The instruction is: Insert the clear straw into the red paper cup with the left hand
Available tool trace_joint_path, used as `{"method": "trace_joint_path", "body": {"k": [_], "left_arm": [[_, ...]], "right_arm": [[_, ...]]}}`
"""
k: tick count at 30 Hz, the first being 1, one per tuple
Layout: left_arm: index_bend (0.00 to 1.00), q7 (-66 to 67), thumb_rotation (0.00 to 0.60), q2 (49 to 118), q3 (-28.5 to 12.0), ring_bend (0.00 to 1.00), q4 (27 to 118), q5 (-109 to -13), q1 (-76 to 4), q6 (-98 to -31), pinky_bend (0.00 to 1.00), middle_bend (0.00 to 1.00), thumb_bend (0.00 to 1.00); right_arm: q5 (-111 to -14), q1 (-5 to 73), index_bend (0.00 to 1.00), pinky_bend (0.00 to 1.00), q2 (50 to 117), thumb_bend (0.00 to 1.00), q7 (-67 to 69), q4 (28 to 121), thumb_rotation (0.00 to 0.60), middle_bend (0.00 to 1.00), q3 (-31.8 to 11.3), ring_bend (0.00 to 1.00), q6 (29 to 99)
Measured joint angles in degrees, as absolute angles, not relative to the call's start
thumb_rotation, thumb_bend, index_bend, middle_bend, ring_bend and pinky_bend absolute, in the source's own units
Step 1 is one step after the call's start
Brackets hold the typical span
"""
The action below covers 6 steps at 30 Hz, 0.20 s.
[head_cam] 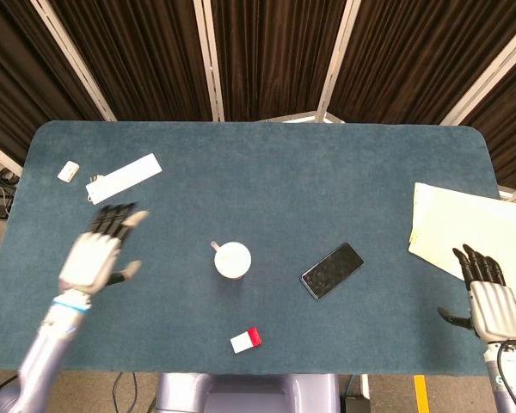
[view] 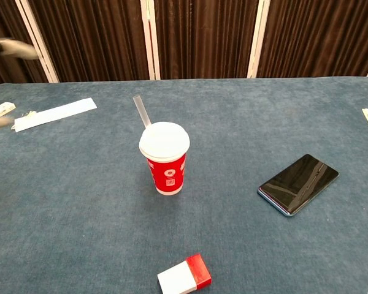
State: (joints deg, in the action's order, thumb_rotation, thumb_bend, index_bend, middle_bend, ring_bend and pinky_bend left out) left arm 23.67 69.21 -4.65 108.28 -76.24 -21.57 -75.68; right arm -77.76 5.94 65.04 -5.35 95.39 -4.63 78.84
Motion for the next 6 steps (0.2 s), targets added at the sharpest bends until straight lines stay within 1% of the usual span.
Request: {"method": "trace_joint_path", "body": {"k": [3, 6], "left_arm": [[0.03, 24.44, 0.600, 65.98, -1.91, 0.00, 109.31, -75.83, -17.36, -79.23, 0.00, 0.00, 0.26], [0.02, 23.87, 0.600, 64.80, -0.16, 0.00, 108.77, -76.10, -14.35, -82.24, 0.00, 0.00, 0.26]], "right_arm": [[-77.74, 5.96, 0.01, 0.00, 65.24, 0.14, -6.28, 95.20, 0.600, 0.00, -4.64, 0.00, 79.02], [-77.86, 5.99, 0.01, 0.00, 65.44, 0.13, -7.09, 95.01, 0.600, 0.00, -4.66, 0.00, 79.30]]}}
